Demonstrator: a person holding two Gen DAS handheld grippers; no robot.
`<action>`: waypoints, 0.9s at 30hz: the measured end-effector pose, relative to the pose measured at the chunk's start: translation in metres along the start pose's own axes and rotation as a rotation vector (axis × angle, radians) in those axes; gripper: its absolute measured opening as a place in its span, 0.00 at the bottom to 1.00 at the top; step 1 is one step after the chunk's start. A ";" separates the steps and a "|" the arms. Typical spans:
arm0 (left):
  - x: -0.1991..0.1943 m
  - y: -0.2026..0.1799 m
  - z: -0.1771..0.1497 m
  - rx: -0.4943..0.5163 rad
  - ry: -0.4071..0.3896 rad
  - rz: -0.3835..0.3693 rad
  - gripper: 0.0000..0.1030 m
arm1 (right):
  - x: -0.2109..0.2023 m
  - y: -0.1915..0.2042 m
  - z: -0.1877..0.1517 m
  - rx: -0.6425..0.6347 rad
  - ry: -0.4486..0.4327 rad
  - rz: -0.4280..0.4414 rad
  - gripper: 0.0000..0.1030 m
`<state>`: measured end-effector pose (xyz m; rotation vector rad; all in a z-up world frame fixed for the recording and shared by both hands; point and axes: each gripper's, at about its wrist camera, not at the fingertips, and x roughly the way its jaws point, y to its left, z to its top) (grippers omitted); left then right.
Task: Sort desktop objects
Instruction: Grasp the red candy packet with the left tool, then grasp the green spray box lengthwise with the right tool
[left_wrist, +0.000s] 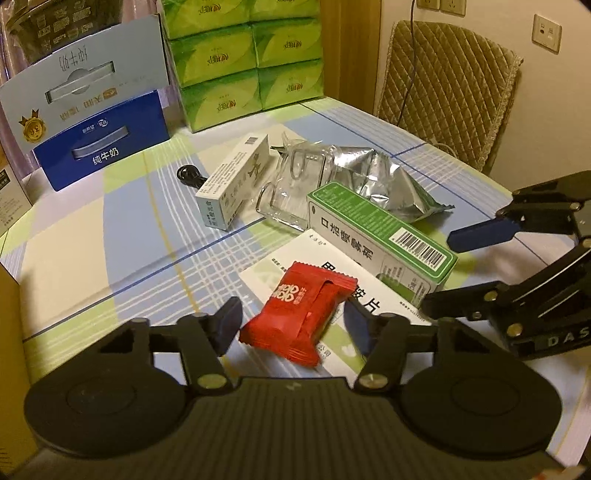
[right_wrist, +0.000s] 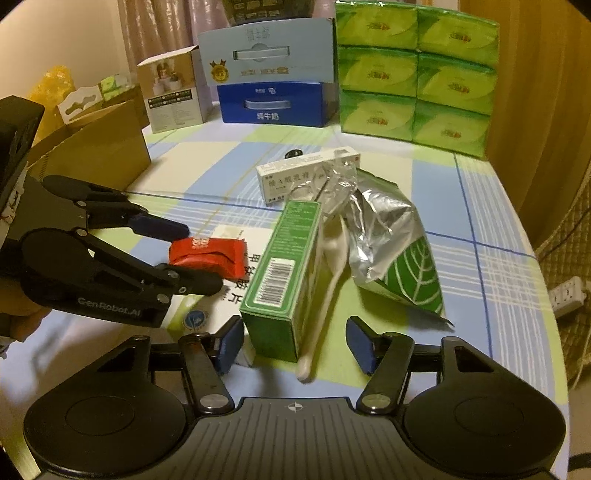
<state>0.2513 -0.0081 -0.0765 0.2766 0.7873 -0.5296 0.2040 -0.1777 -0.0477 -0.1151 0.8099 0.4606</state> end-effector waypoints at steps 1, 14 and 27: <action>0.000 0.000 0.000 0.001 -0.001 -0.001 0.49 | 0.001 0.001 0.001 -0.001 -0.002 0.006 0.55; -0.007 -0.005 -0.005 -0.007 0.010 -0.012 0.27 | 0.003 0.008 0.003 0.025 0.017 -0.037 0.26; -0.060 -0.045 -0.056 0.040 0.038 -0.002 0.26 | -0.068 0.016 -0.059 0.072 0.066 -0.054 0.26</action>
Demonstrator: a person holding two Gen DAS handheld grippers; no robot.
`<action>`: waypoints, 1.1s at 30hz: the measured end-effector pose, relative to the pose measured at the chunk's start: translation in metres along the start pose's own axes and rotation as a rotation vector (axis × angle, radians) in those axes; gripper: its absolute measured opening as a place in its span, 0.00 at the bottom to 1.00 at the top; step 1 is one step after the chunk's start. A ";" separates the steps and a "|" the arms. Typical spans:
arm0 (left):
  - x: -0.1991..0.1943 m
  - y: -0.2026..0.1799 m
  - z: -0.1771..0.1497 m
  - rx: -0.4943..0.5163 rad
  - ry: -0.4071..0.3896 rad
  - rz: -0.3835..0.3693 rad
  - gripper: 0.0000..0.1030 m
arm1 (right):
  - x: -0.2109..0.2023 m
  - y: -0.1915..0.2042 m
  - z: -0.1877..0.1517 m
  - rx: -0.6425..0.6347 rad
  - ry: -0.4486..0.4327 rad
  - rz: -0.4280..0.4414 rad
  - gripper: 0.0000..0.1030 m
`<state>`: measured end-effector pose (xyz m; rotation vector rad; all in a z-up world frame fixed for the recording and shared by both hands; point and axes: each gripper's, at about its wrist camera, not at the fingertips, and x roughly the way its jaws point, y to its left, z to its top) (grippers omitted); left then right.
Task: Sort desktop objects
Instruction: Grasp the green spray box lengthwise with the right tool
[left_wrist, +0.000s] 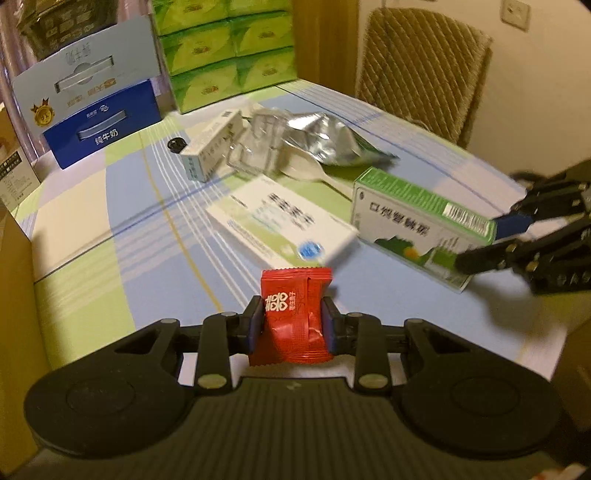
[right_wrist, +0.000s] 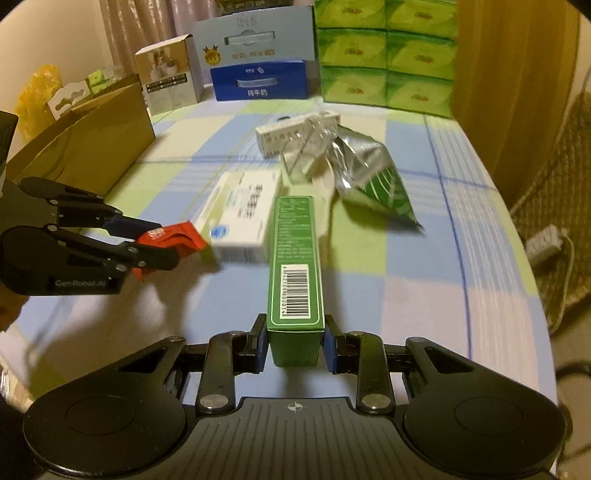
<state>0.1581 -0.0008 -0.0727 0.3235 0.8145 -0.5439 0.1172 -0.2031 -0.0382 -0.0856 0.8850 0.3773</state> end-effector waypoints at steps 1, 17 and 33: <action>-0.002 -0.005 -0.004 0.012 0.002 0.002 0.26 | -0.005 0.001 -0.006 0.000 -0.002 -0.007 0.26; 0.000 -0.001 -0.033 -0.053 0.008 -0.012 0.39 | -0.006 0.001 -0.022 0.025 -0.017 -0.010 0.49; 0.001 -0.002 -0.028 -0.092 0.022 -0.024 0.25 | 0.029 0.006 0.009 -0.011 0.053 -0.053 0.49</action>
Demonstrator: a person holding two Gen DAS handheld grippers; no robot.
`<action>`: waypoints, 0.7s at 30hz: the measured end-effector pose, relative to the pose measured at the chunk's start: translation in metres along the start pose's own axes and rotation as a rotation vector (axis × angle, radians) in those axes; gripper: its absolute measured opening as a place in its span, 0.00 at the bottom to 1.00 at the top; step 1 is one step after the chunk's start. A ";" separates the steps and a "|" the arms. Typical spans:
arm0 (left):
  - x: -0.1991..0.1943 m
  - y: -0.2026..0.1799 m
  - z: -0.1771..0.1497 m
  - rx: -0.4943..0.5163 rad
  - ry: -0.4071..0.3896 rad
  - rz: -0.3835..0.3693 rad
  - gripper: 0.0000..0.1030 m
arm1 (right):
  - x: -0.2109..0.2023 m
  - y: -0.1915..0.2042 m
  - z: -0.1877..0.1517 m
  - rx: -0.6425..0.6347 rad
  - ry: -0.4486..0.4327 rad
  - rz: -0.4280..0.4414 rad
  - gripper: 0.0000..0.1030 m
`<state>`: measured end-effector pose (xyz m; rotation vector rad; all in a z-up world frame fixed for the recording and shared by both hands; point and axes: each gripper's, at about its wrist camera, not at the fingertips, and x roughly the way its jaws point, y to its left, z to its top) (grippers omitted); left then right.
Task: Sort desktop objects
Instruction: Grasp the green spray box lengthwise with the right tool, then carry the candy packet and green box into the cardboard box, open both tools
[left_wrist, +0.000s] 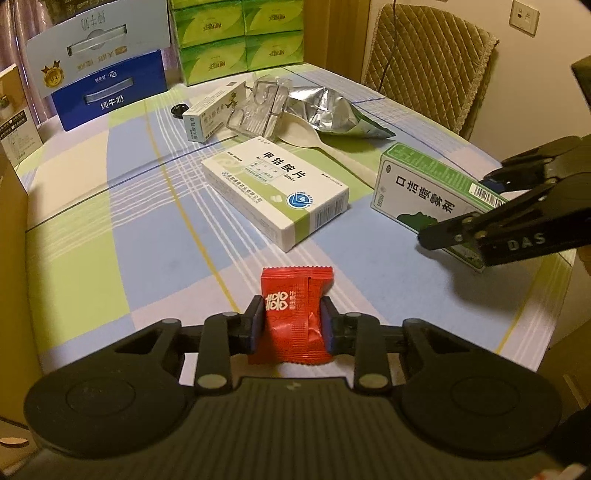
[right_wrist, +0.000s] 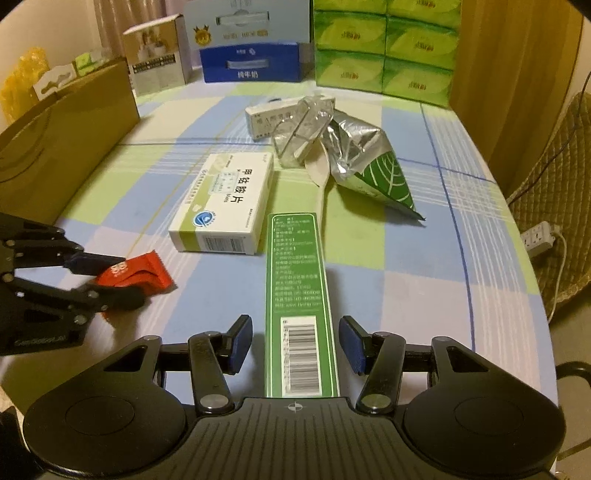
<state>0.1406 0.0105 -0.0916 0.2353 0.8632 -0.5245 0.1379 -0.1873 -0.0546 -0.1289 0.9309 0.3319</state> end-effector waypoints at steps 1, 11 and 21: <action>0.000 0.000 0.000 -0.002 0.000 -0.001 0.25 | 0.002 0.000 0.001 0.005 0.005 0.002 0.47; -0.010 0.000 0.003 -0.001 -0.029 0.004 0.25 | -0.016 0.002 -0.004 0.016 -0.047 -0.036 0.27; -0.023 -0.003 0.006 -0.003 -0.065 0.021 0.24 | -0.030 0.005 -0.010 0.036 -0.068 -0.026 0.27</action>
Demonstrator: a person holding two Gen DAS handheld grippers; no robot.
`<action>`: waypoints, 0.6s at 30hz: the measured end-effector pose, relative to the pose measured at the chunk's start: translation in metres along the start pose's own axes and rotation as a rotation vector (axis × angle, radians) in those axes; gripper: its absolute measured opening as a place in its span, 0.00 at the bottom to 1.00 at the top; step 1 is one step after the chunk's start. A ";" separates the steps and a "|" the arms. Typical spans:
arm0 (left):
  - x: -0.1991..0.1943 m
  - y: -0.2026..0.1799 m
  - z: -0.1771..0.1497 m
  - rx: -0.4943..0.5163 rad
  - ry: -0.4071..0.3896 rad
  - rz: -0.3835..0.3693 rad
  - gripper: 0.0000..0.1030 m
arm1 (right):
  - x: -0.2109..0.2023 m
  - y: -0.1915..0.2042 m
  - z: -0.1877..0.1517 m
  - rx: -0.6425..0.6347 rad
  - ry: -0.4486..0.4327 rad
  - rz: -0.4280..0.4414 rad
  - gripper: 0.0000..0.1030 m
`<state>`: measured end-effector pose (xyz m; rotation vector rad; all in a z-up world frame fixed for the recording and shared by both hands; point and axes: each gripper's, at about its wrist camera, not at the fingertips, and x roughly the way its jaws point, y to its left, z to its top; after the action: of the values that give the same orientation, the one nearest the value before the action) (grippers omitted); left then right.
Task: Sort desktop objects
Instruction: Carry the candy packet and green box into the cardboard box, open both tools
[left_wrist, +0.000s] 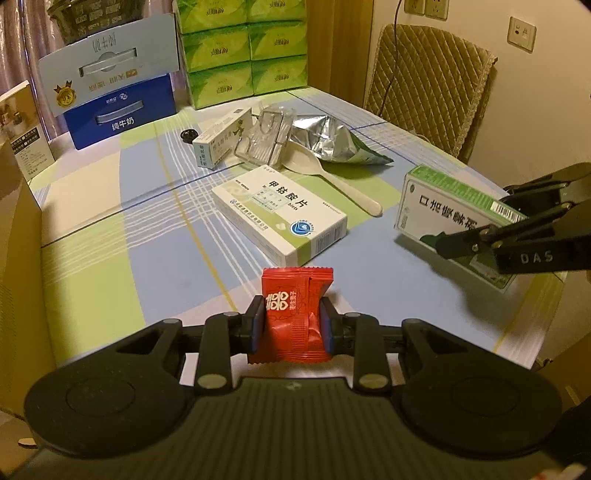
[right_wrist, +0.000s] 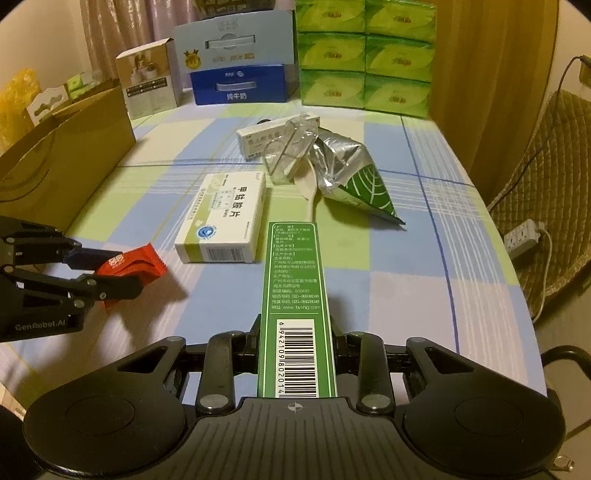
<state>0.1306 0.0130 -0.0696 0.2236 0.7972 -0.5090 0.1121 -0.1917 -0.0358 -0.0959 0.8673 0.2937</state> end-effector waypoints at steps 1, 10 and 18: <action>-0.002 -0.001 0.000 -0.004 -0.004 0.000 0.24 | -0.001 0.000 0.000 -0.002 -0.002 0.001 0.27; -0.036 0.001 0.019 -0.029 -0.059 0.031 0.25 | -0.024 0.009 0.022 -0.020 -0.063 0.021 0.27; -0.092 0.022 0.041 -0.047 -0.119 0.101 0.25 | -0.051 0.045 0.057 -0.073 -0.145 0.078 0.27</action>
<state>0.1137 0.0487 0.0257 0.1878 0.6777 -0.4038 0.1101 -0.1482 0.0411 -0.1069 0.7172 0.4005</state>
